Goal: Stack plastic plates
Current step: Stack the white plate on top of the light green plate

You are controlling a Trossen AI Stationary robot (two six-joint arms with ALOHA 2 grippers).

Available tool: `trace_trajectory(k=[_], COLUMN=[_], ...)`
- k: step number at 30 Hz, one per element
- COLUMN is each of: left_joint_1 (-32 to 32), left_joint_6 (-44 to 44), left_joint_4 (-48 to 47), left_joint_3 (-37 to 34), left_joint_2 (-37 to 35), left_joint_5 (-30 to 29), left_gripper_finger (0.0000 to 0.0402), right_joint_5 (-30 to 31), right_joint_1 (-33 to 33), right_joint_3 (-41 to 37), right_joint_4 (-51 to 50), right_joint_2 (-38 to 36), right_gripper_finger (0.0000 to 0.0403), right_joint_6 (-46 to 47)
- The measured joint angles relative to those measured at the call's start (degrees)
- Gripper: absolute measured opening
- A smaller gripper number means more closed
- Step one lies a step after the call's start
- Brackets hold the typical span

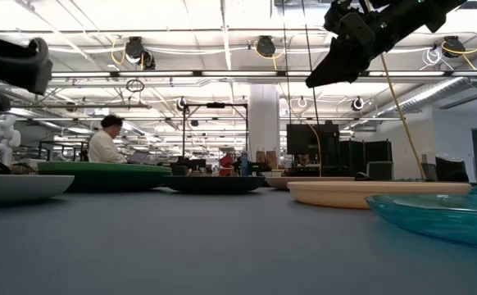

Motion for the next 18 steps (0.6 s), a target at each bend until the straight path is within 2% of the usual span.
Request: trace_trajectory(k=[7, 12, 15, 18], left_joint_1=[-0.13, 1.74, 3.28, 4.8], left_joint_6=[2.97, 11.85, 16.59, 19.38], left_joint_4=[-1.01, -1.15, -5.11, -10.17], left_joint_3=[1.37, 8.3, 13.73, 18.29], left_joint_2=[-2.35, -2.76, -2.76, -2.76], left_joint_5=[0.66, 0.78, 0.72, -1.82], left_gripper_finger=[0.0017, 0.0012, 0.0012, 0.0012], right_joint_5=[0.0, 0.0, 0.0, 0.0], right_joint_1=[0.0, 0.01, 0.02, 0.0], right_joint_3=[0.0, 0.0, 0.0, 0.0], right_joint_4=[-0.02, -0.01, -0.01, -0.01], right_joint_2=[0.0, 0.0, 0.0, 0.0], right_gripper_finger=[0.0086, 0.0086, 0.0086, 0.0086], right_joint_6=[-0.12, -0.13, -0.13, -0.06])
